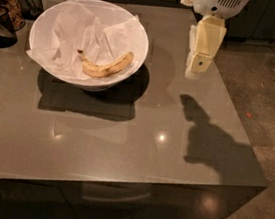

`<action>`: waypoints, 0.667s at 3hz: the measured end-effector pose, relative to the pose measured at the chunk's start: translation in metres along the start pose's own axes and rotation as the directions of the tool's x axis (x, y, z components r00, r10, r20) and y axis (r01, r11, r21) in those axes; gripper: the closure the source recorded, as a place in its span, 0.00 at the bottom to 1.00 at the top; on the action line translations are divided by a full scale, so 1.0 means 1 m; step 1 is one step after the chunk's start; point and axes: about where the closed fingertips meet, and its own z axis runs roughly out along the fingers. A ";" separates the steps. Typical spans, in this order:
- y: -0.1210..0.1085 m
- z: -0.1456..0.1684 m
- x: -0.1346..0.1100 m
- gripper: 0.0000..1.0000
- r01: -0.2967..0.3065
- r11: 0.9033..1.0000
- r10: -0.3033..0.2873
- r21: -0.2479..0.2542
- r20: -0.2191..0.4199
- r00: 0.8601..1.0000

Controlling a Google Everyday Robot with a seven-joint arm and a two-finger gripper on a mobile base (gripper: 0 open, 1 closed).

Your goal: Pick banana from white bowl

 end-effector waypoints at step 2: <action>-0.040 0.008 -0.055 0.00 0.158 0.987 -0.158 0.024 0.037 0.987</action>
Offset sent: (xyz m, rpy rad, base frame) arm 0.0516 0.0940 0.0218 -0.0756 -0.0254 0.2771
